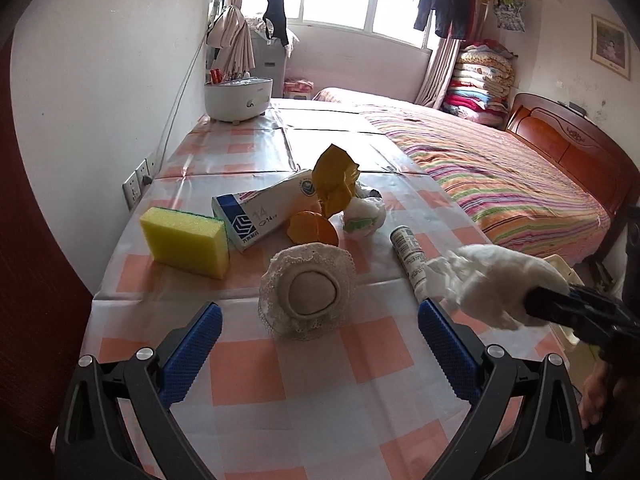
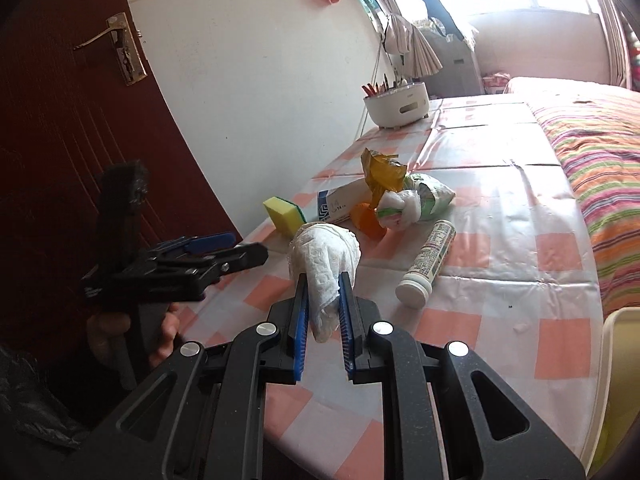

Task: Collect trash
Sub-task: 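Lower the left gripper onto the white lace round pad and close while the right holds the tissue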

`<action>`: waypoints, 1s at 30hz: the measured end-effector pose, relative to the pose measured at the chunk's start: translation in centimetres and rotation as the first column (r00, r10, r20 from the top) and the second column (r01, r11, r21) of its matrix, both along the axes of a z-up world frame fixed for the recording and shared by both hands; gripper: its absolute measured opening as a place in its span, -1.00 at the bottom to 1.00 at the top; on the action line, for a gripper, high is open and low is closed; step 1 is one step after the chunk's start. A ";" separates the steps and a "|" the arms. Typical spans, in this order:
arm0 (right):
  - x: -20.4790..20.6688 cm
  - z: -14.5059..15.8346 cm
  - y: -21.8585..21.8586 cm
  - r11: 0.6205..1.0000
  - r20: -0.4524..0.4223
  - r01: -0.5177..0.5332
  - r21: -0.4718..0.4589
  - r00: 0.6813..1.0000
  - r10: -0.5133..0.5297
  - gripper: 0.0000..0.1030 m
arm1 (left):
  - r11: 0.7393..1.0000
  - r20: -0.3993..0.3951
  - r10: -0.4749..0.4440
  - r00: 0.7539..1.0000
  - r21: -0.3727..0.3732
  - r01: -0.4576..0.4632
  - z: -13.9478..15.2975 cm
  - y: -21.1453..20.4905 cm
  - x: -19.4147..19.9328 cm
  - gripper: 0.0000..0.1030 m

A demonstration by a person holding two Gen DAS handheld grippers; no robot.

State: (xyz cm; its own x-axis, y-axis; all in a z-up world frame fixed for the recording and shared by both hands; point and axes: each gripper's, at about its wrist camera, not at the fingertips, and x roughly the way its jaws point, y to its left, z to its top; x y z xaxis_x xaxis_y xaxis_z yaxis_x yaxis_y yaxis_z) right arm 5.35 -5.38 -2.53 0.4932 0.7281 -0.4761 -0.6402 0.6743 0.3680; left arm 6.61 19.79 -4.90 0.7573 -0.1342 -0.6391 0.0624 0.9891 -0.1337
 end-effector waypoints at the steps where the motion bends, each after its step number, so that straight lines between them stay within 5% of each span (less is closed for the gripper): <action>1: -0.7 0.2 -0.2 1.000 0.009 0.007 0.002 1.000 -0.007 -0.73 | 1.000 0.002 -0.004 1.000 -0.014 0.004 0.0 0.3 0.5 0.85; 25: -5.7 1.2 -5.7 0.987 0.033 0.162 0.016 0.986 -0.162 -0.73 | 0.988 -0.105 -0.148 0.983 -0.048 0.144 -3.1 -0.7 7.9 0.83; 27: -6.0 1.5 -5.8 0.986 0.046 0.168 0.011 0.985 -0.168 -0.73 | 0.992 -0.127 -0.127 0.984 -0.032 0.124 -3.6 -0.8 8.4 0.58; 30: -6.2 1.7 -6.0 0.985 0.052 0.173 0.019 0.983 -0.173 -0.73 | 0.997 -0.126 -0.071 0.990 0.021 0.074 -3.7 -0.6 8.4 -0.05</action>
